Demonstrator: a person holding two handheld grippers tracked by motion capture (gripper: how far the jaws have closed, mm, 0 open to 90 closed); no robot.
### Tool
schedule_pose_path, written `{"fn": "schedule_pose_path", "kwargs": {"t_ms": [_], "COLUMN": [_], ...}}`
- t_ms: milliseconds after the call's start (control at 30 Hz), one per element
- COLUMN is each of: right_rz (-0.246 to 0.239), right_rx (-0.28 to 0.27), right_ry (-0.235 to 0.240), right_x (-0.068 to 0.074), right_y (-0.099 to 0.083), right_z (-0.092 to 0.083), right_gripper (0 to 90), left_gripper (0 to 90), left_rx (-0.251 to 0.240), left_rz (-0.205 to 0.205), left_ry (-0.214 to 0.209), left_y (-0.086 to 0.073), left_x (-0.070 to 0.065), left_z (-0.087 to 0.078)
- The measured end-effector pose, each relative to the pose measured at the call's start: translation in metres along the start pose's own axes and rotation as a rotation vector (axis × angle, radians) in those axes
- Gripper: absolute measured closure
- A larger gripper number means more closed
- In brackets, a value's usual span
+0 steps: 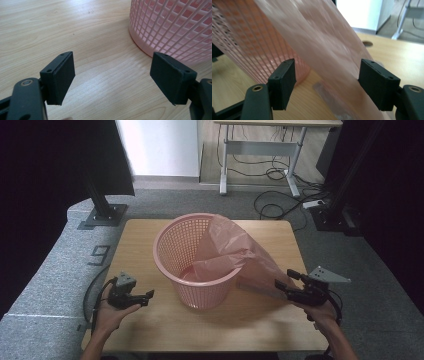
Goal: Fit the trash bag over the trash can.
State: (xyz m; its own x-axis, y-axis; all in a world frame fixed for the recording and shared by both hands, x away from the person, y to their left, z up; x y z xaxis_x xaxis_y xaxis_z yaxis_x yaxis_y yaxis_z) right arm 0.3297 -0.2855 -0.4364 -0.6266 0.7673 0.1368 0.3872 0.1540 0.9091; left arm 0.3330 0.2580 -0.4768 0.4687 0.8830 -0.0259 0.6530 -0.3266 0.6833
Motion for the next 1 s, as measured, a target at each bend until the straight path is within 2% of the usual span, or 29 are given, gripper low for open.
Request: {"fn": "schedule_pose_path", "kwargs": {"t_ms": [67, 133, 200, 233, 267, 333, 367, 400, 467, 533, 567, 667, 733, 800, 867, 900, 933, 1000], "right_rz": [0.013, 0.028, 0.015, 0.010, 0.006, 0.003, 0.009, 0.009, 0.000, -0.015, -0.015, -0.042, -0.068, -0.077, -0.096, -0.120, -0.120, -0.139], "right_rx": [0.028, 0.063, 0.108, 0.125, 0.114, 0.096, 0.044, 0.044, -0.004, -0.053, -0.053, -0.092, -0.116, -0.123, -0.131, -0.139, -0.139, -0.151], "right_ry": [-0.028, -0.042, -0.077, -0.079, -0.078, -0.080, -0.076, -0.076, -0.064, -0.035, -0.035, -0.011, 0.012, 0.020, 0.042, 0.065, 0.065, 0.092], "right_x": [-0.006, -0.011, -0.015, -0.016, -0.016, -0.017, -0.016, -0.016, -0.014, -0.010, -0.010, -0.002, 0.006, 0.008, 0.014, 0.023, 0.023, 0.034], "right_y": [-0.008, -0.017, -0.024, -0.026, -0.024, -0.020, -0.010, -0.010, 0.002, 0.021, 0.021, 0.039, 0.055, 0.060, 0.071, 0.082, 0.082, 0.093], "right_z": [0.005, 0.011, 0.016, 0.017, 0.016, 0.014, 0.007, 0.007, 0.001, -0.005, -0.005, -0.007, -0.005, -0.004, 0.000, 0.004, 0.004, 0.010], "right_gripper": [33.9, 45.1, 61.3, 77.0, 82.0, 85.4, 88.2, 88.2, 88.6, 88.8, 88.8, 88.8, 88.9, 89.0, 89.1, 89.2, 89.2, 89.2], "left_gripper": [20.2, 20.7, 20.9, 21.2, 21.2, 21.5, 21.7, 21.7, 22.1, 23.7, 23.7, 24.1, 24.3, 24.6, 25.0, 25.0, 25.0, 24.9], "left_rx": [0.007, 0.005, 0.000, -0.004, -0.008, -0.013, -0.015, -0.022, -0.049, -0.077, -0.092, -0.144, -0.178, -0.223, -0.262, -0.278, -0.294, -0.323], "left_rz": [-0.007, -0.009, -0.010, -0.010, -0.012, -0.014, -0.012, -0.012, -0.019, -0.029, -0.033, -0.036, -0.022, -0.018, -0.013, -0.008, 0.000, 0.007], "left_ry": [-0.006, -0.008, -0.010, -0.012, -0.013, -0.018, -0.023, -0.023, -0.037, -0.048, -0.055, -0.083, -0.094, -0.117, -0.117, -0.119, -0.122, -0.129], "left_y": [0.001, 0.002, 0.003, 0.003, 0.004, 0.005, 0.006, 0.008, 0.012, 0.016, 0.018, 0.025, 0.031, 0.037, 0.045, 0.048, 0.051, 0.058], "left_x": [0.001, 0.000, 0.000, 0.000, 0.000, 0.000, 0.000, 0.000, 0.000, 0.000, 0.000, -0.001, -0.002, -0.003, -0.005, -0.007, -0.008, -0.011], "left_z": [0.000, -0.001, -0.002, -0.003, -0.003, -0.006, -0.007, -0.010, -0.016, -0.022, -0.024, -0.033, -0.041, -0.051, -0.062, -0.068, -0.074, -0.084]}}
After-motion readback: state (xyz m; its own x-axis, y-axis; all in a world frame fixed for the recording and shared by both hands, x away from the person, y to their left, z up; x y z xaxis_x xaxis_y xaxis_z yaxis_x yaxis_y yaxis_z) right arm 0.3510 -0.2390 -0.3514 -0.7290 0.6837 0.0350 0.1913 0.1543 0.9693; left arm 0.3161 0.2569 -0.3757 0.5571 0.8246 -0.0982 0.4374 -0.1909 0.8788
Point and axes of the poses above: each handheld gripper's, and its own axes: z roughly forward along the jaws, y roughly out of its top, x roughly to its left, the point moved 2 cm from there along z, roughly forward along the jaws, and after that the axes turned 4 degrees about x, right-handed, at the moved point
